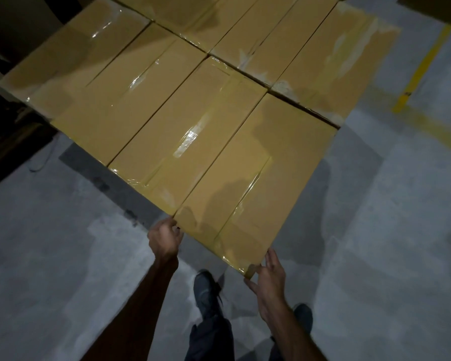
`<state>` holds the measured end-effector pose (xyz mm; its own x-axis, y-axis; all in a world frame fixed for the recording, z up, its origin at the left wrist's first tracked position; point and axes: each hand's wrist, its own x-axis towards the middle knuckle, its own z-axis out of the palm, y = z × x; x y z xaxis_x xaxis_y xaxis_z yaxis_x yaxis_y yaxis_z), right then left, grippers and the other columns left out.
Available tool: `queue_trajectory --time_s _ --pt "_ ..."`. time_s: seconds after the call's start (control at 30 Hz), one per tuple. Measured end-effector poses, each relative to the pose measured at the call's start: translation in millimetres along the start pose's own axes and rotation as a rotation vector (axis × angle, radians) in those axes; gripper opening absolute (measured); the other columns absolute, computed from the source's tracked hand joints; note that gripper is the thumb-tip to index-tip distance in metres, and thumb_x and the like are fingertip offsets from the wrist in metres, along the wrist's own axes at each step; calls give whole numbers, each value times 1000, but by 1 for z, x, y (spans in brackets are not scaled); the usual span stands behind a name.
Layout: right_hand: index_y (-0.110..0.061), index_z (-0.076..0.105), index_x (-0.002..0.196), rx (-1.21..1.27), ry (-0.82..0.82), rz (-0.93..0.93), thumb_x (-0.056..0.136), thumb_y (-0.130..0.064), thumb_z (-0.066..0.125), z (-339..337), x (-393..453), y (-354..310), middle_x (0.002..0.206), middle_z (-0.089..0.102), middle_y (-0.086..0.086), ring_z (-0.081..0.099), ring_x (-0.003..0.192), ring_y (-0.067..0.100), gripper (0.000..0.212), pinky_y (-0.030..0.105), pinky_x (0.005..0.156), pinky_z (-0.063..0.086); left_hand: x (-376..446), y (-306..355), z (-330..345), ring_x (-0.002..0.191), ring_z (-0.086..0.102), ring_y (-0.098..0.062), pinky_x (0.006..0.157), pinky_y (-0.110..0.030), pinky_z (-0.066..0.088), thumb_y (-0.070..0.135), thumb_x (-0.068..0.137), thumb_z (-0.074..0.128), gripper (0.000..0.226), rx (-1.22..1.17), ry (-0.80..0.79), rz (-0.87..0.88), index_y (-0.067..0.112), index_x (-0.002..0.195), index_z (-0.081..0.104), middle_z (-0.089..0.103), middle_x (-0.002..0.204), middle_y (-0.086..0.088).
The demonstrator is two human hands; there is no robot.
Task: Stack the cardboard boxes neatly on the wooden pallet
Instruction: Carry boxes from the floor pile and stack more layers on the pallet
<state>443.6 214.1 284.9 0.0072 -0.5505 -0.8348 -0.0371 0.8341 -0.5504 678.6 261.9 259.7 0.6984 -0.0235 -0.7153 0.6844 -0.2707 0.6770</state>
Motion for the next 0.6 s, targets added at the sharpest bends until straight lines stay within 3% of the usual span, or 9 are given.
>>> queue_trajectory --time_s 0.07,0.13,0.27,0.47,0.6 --pt "-30 51 153 15 -4 -7 97 10 54 -1 4 -2 150 57 -12 65 116 16 69 56 97 54 -5 1 4 99 75 -40 83 -50 65 0 94 57 19 -68 -26 -17 0 101 75 75 112 -19" --pt "-30 48 156 21 -6 6 97 8 57 -2 7 -1 156 52 -10 61 128 21 71 56 97 55 -5 1 6 104 74 -43 84 -50 65 -2 99 54 19 -64 -31 -25 -6 106 71 72 117 -24" --pt "-29 43 159 15 7 30 96 8 58 -2 9 1 163 44 -6 51 140 29 75 57 98 55 -1 -2 7 97 75 -41 73 -44 66 -1 95 57 15 -86 23 -37 0 93 72 72 109 -27" --pt "-26 45 158 33 14 39 97 10 55 -4 11 -2 163 44 -5 51 141 30 72 60 100 54 -7 -3 9 101 72 -42 80 -49 65 -2 98 57 18 -111 -3 -33 4 89 71 71 107 -21" --pt "-21 43 160 17 27 26 99 9 53 -4 10 -4 166 38 -3 47 143 32 68 64 104 50 -8 -8 6 110 69 -42 84 -52 65 2 97 59 18 -108 -57 -16 -3 103 74 71 118 -23"
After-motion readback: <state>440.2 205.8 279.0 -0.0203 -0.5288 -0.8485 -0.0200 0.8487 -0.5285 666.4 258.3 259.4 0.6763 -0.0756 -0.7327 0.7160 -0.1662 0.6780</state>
